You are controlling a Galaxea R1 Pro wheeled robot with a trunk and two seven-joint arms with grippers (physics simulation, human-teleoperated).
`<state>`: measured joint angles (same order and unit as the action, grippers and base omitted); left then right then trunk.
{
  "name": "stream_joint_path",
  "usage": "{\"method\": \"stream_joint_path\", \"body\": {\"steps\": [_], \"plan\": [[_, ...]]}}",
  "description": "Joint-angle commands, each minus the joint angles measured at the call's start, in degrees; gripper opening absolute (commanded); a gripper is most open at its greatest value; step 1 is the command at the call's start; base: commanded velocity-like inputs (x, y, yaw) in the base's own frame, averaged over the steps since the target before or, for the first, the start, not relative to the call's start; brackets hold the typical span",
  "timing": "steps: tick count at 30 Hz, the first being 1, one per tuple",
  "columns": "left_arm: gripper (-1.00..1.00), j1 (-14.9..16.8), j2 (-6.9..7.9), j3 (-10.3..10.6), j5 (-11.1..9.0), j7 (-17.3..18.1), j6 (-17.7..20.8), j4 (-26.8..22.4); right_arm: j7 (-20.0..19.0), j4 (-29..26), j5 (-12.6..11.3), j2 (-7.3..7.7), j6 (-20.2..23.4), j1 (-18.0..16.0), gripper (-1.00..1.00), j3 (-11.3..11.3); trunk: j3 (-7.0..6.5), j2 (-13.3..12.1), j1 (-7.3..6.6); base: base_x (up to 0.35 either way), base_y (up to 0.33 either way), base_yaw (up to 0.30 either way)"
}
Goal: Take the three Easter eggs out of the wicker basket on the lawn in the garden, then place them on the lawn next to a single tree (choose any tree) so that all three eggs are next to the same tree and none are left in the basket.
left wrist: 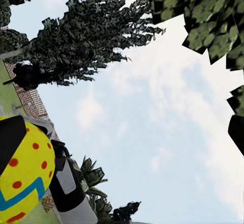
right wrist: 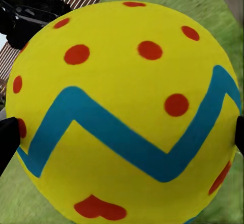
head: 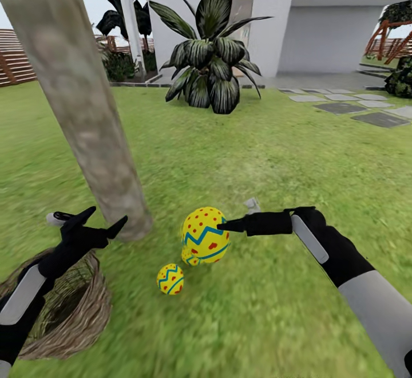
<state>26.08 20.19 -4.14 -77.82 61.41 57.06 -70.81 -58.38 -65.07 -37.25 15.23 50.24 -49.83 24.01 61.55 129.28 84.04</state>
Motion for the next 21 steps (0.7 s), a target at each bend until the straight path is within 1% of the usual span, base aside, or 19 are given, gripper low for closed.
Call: {"method": "stream_joint_path", "body": {"steps": [1, 2, 3, 4, 5, 6, 8, 9, 10, 12, 15, 17, 18, 20, 21], "plan": [[1.00, 0.0, 0.02, 0.0, -0.1, -0.1, 0.2, 0.0, 0.2, 0.2, -0.1, 0.05, 0.3, 0.0, -1.00, -0.6, -0.02, 0.0, -0.01, 0.000, -0.331, -0.179], [1.00, 0.0, 0.00, -0.1, -0.1, -0.2, 0.2, 0.0, 0.3, 1.0, 0.1, 0.03, 0.3, 0.0, -1.00, -1.7, -0.07, 0.0, -0.01, 0.000, -0.333, -0.167], [1.00, 0.0, -0.01, 0.0, -0.1, -0.3, 0.2, 0.0, 0.5, 1.8, 0.2, -0.01, 0.2, 0.0, -1.00, -2.2, -0.12, 0.0, -0.01, 0.000, -0.334, -0.153], [1.00, 0.0, -0.03, -0.1, -0.1, -0.3, 0.2, 0.0, 0.8, 2.1, 0.3, -0.02, 0.0, 0.0, -1.00, -2.4, -0.17, 0.0, -0.01, 0.000, -0.334, -0.139], [1.00, 0.0, -0.08, 0.0, -0.1, -0.3, 0.2, 0.0, 1.9, 2.3, 0.3, -0.05, -0.7, 0.0, -1.00, -2.6, -0.21, 0.0, -0.01, 0.000, -0.335, -0.115], [1.00, 0.0, -0.19, 0.0, -0.1, -0.3, 0.2, 0.0, 4.3, 2.4, 0.3, -0.13, -1.1, 0.0, -1.00, -2.6, -0.23, 0.0, -0.01, 0.000, -0.335, -0.092], [1.00, 0.0, -0.83, 0.0, -0.1, -0.4, 0.2, 0.0, 12.6, 2.3, 0.4, -0.36, -1.8, 0.0, -1.00, -2.6, -0.27, 0.0, -0.01, 0.000, -0.335, -0.061], [1.00, 0.0, -1.13, 0.0, -0.1, -0.4, 0.2, 0.0, 15.0, 2.3, 0.4, -0.41, -2.0, 0.0, -1.00, -2.6, -0.28, 0.0, -0.01, 0.000, -0.335, -0.021], [1.00, 0.0, -1.30, 0.0, -0.1, -0.4, 0.2, 0.0, 16.5, 2.2, 0.4, -0.44, -2.1, 0.0, -1.00, -2.6, -0.28, 0.0, -0.01, 0.000, -0.334, -0.011], [1.00, 0.0, -1.51, -0.1, -0.1, -0.4, 0.2, 0.0, 18.0, 2.1, 0.5, -0.46, -2.1, 0.0, -1.00, -2.6, -0.28, 0.0, -0.01, 0.000, -0.160, -0.003], [1.00, 0.0, -1.87, -0.1, -0.1, -0.3, 0.2, 0.1, 19.1, 2.0, 0.6, -0.54, -2.2, 0.0, -1.00, -2.5, -0.28, 0.0, -0.01, 0.000, -0.029, -0.001], [1.00, 0.0, -1.92, -0.1, -0.1, -0.3, 0.2, 0.1, 20.9, 2.0, 1.1, -0.55, -2.5, 0.0, -1.00, -2.5, -0.28, 0.0, -0.01, 0.000, -0.004, 0.000], [1.00, 0.0, -1.99, -0.1, -0.1, -0.4, 0.2, 0.3, 22.8, 2.0, 1.4, -0.55, -2.8, 0.0, -1.00, -2.6, -0.28, 0.0, -0.01, 0.000, -0.007, 0.000], [1.00, 0.0, -2.85, -0.1, -0.1, -0.4, 0.2, 0.5, 28.8, 1.7, 1.6, -0.59, -3.3, 0.0, -1.00, -2.5, -0.28, 0.0, -0.01, 0.000, -0.178, 0.019], [1.00, 0.0, -3.39, -0.1, -0.1, -0.4, 0.2, 0.6, 33.9, 1.5, 1.7, -0.67, -3.3, 0.0, -1.00, -2.3, -0.28, 0.0, -0.01, 0.000, -0.300, 0.203]]}}
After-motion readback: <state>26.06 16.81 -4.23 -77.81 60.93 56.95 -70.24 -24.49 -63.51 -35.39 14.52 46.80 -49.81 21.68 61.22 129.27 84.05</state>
